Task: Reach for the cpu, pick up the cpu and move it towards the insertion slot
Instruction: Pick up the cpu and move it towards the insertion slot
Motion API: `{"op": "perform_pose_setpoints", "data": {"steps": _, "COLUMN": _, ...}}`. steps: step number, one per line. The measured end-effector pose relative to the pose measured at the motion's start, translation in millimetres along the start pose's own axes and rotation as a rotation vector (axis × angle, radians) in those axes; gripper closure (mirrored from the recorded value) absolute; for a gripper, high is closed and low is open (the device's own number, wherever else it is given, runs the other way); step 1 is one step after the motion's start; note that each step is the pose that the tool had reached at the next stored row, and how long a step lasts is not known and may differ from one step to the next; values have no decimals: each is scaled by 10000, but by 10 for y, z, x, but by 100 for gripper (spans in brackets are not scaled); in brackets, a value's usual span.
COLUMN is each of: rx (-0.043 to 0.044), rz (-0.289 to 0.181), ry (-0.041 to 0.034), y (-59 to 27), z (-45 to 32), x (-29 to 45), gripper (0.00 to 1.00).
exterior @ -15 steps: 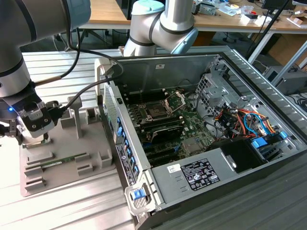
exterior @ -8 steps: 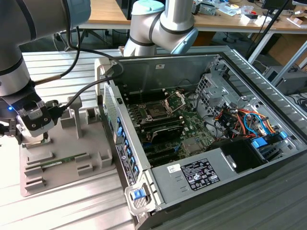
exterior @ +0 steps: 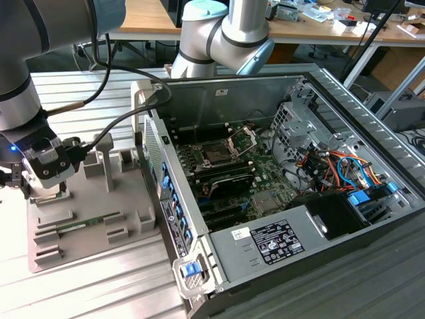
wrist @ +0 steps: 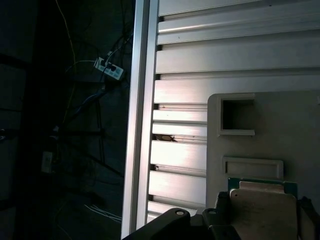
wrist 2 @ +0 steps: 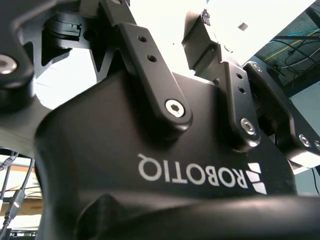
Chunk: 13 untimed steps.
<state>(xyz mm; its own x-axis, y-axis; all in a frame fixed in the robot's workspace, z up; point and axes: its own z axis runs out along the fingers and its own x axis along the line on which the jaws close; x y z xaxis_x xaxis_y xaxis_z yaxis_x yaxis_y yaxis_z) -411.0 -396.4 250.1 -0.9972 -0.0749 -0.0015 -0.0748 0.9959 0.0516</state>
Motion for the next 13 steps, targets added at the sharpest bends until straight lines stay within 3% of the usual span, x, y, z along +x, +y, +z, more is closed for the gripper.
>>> {"op": "perform_pose_setpoints", "data": {"steps": 13, "rx": 0, "rz": 1, "ry": -1, "y": 3, "z": -65, "x": -1, "gripper": 45}}
